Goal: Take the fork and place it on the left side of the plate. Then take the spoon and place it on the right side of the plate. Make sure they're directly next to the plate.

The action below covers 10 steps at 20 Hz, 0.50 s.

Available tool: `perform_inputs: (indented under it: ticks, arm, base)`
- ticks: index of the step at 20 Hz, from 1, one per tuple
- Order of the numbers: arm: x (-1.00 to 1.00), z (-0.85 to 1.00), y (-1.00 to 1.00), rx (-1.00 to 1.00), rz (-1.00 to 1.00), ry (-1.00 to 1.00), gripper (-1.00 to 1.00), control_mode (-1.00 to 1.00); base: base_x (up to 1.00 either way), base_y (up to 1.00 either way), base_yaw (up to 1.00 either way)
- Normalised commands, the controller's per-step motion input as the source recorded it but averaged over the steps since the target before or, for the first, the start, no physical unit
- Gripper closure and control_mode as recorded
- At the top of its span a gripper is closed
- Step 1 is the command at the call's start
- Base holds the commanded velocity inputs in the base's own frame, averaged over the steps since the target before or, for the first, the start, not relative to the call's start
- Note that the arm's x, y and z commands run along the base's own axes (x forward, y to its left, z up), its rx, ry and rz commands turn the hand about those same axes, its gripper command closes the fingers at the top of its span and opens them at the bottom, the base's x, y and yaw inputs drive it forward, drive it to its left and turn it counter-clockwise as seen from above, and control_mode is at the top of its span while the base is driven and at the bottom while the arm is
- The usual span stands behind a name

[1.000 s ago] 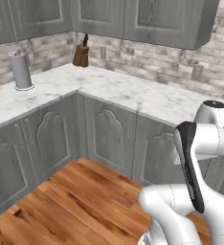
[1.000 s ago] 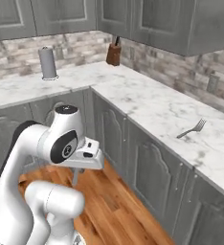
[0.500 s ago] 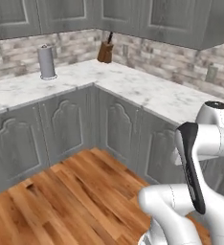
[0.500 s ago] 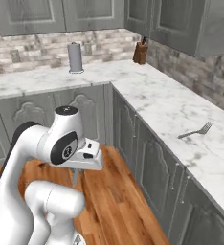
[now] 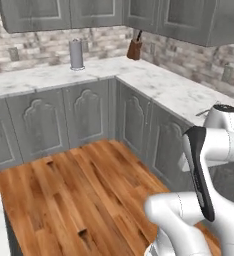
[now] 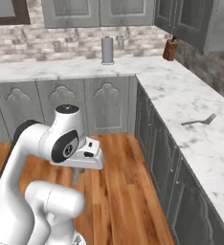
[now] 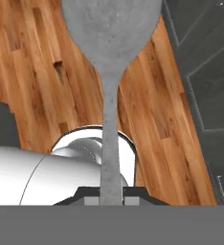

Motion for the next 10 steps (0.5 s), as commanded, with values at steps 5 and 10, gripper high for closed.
perform_inputs:
  ticks: [5, 10]
  arm:
    - [0.00, 0.00, 0.00, 0.00, 0.00, 0.00, 1.00, 1.00]
    - [0.00, 0.00, 0.00, 0.00, 0.00, 0.00, 1.00, 1.00]
  base:
    - [-1.00, -0.30, 0.31]
    - [-1.00, -0.08, 0.27]
